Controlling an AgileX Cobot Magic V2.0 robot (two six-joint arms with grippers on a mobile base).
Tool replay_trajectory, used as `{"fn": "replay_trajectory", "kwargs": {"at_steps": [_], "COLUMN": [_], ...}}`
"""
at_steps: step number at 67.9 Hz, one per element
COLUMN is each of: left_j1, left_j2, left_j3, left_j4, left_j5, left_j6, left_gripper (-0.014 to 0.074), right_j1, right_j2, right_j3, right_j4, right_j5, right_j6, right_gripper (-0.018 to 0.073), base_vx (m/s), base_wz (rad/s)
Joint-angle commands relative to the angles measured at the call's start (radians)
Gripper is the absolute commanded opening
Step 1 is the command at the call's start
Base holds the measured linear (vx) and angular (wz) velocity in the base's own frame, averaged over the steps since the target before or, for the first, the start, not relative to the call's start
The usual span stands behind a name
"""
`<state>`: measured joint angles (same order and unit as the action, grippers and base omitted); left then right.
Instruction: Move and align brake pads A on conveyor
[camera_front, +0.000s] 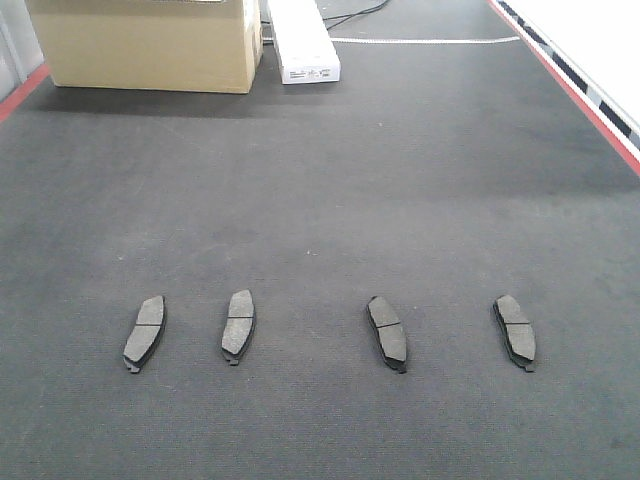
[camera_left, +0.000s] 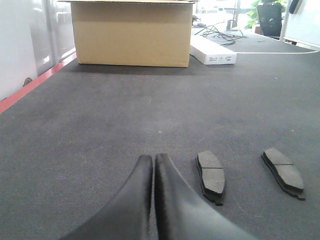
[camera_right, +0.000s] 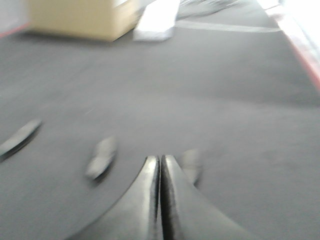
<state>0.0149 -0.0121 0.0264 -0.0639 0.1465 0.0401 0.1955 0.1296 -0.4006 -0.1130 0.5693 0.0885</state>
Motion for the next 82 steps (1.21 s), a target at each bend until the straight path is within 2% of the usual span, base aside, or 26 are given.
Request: {"fn": "replay_trajectory", "kwargs": {"at_steps": [1,8,13,17,34,40,50,82], "left_j1": [0.003,0.003,0.003,0.003,0.003,0.003,0.003,0.003], "left_j2": [-0.015,-0.015,-0.015,-0.015,-0.015,-0.015,-0.015,-0.015], "left_j3": [0.018,0.018,0.018,0.018,0.018,0.018,0.018,0.018], "left_j4": [-0.01,-0.01,-0.01,-0.01,-0.01,-0.01,-0.01,-0.01], "left_j5": [-0.075,-0.075,-0.075,-0.075,-0.075,-0.075,-0.075,-0.075], "left_j6": [0.002,0.002,0.002,0.002,0.002,0.002,0.002,0.002], "left_gripper": [-0.0006,-0.0006,-0.0006,-0.0006,-0.0006,-0.0006,-0.0006,-0.0006], "right_j1": [-0.12,-0.217,-0.245,-0.242,-0.242,-0.217,-0.142,-0.164], "right_j2": [0.007,-0.038,-0.075,-0.105,-0.152,-0.152,-0.152,-0.152], "right_j3": [0.036,0.101,0.15,0.189,0.352,0.4,0.441,0.441], "right_j4": [0.008,0.031,0.042,0.042,0.039,0.028,0.03,0.028], "right_j5": [-0.16,-0.167,-0.167,-0.186,-0.42,-0.48,-0.497,-0.506], "right_j6": [-0.019,-0.02,-0.02,-0.02,-0.002,0.016,0.014,0.014], "right_gripper": [-0.0011,-0.0011,-0.0011,-0.0011,-0.0011,-0.0011,-0.0011,-0.0011], "base_vx": [0.0,0.0,0.0,0.0,0.0,0.0,0.0,0.0], "base_wz": [0.0,0.0,0.0,0.0,0.0,0.0,0.0,0.0]}}
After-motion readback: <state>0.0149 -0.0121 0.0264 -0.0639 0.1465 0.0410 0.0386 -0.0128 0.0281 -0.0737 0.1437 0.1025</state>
